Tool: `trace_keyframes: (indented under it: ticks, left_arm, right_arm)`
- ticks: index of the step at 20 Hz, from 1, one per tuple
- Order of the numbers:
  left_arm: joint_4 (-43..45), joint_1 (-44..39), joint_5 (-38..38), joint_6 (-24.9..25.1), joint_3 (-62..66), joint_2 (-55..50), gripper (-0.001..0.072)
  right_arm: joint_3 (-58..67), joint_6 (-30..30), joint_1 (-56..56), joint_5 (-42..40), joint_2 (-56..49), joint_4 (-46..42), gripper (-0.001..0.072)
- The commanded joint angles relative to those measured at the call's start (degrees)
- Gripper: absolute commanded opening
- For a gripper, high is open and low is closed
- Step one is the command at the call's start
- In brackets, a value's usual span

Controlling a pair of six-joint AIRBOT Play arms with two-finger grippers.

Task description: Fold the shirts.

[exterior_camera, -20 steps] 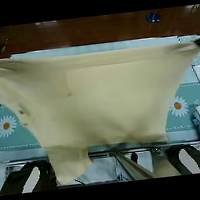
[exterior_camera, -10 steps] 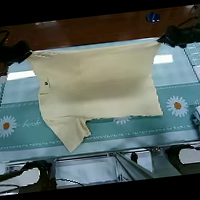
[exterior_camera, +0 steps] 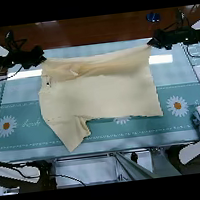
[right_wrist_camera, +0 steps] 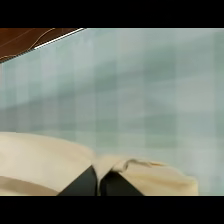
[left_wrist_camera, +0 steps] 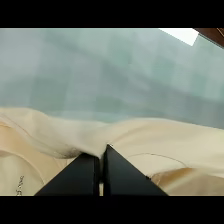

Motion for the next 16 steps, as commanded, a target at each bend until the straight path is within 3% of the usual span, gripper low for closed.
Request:
trace_keyframes:
  ticks: [1, 3, 6, 13, 14, 15, 16]
  left_arm:
    - [-0.17, 1.77, -8.17, 4.22, 1.29, 2.91, 0.0031]
    - [2.25, 2.03, -16.72, 7.23, 1.22, 3.69, 0.0031]
    - [8.92, 1.36, -21.05, 6.95, -3.48, 3.67, 0.0031]
    - [9.03, 2.23, -23.78, 6.95, -12.85, 3.61, 0.0032]
    - [9.07, 2.45, -24.37, 6.36, -12.17, 3.58, 0.0094]
    - [9.07, 2.60, -26.08, 5.05, -11.04, 3.58, 0.0438]
    - [9.33, 2.69, -28.22, 5.01, -9.66, 3.61, 0.0694]
  right_arm:
    - [1.33, -1.92, -2.75, 8.90, 0.11, 0.94, 0.0015]
    - [1.27, -4.15, -3.72, 16.70, 0.28, -1.22, 0.0015]
    - [-1.97, -3.65, -2.89, 21.35, 0.42, -11.37, 0.0014]
    - [-9.55, -1.97, -2.43, 19.04, 0.42, -12.68, 0.0020]
    - [-9.53, -0.44, -2.25, 18.95, 0.48, -11.78, 0.0243]
    - [-9.33, 1.05, -2.27, 20.33, 0.48, -10.58, 0.0631]
    - [-8.85, 1.03, -2.36, 22.75, 0.59, -9.14, 0.0619]
